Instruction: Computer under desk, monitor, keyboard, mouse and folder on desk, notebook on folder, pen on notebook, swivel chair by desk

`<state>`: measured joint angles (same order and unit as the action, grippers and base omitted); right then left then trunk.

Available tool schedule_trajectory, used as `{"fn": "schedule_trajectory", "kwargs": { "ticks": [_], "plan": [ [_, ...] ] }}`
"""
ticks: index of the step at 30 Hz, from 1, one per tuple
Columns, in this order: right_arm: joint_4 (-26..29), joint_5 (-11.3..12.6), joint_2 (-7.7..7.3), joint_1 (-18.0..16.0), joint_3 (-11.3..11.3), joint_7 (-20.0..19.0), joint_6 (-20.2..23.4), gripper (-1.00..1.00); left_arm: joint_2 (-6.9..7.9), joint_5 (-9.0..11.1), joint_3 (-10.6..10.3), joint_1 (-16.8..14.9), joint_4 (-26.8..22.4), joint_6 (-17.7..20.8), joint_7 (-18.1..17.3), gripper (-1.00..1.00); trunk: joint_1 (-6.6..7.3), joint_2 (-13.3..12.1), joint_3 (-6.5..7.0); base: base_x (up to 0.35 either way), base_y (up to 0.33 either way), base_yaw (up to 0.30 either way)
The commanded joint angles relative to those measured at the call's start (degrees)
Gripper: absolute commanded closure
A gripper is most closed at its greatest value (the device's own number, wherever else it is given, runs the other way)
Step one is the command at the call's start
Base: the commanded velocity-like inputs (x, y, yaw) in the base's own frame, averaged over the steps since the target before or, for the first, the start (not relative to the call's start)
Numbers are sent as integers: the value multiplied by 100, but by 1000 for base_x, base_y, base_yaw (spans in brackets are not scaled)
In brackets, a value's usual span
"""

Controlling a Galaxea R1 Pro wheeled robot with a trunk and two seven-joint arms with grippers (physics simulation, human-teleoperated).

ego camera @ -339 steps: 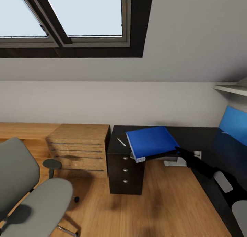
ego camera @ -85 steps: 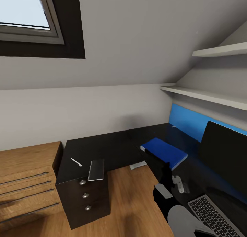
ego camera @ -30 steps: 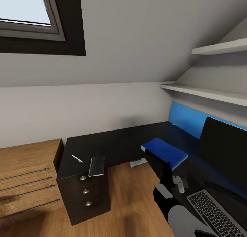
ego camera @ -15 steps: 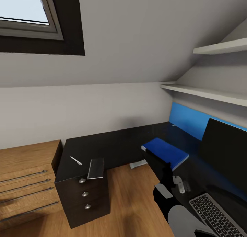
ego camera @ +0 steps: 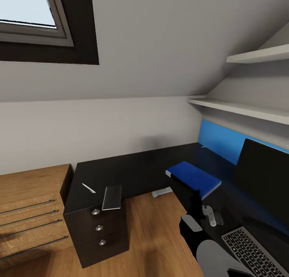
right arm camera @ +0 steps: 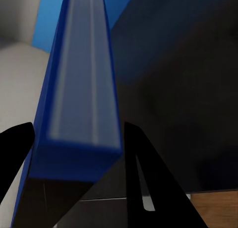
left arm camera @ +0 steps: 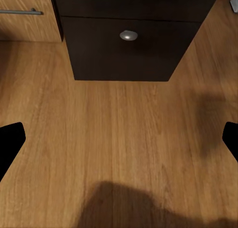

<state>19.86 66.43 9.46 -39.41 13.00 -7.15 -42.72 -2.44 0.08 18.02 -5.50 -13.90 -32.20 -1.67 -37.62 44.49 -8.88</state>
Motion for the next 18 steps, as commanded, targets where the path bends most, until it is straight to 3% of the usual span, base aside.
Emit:
{"fn": "schedule_trajectory", "kwargs": {
  "ticks": [1, 18],
  "plan": [
    [-2, 62, 3, -5, 17, -62, -8, 100, -2, 1, 21, -4, 2, -15, -18, -100, -1, 7, -9, 0, 0, 0],
    [-3, 55, -47, -5, 28, -101, 79, 100, 2, 1, 26, -4, 2, -15, -18, -100, -1, 7, -9, 0, 0, 0]
  ]
}}
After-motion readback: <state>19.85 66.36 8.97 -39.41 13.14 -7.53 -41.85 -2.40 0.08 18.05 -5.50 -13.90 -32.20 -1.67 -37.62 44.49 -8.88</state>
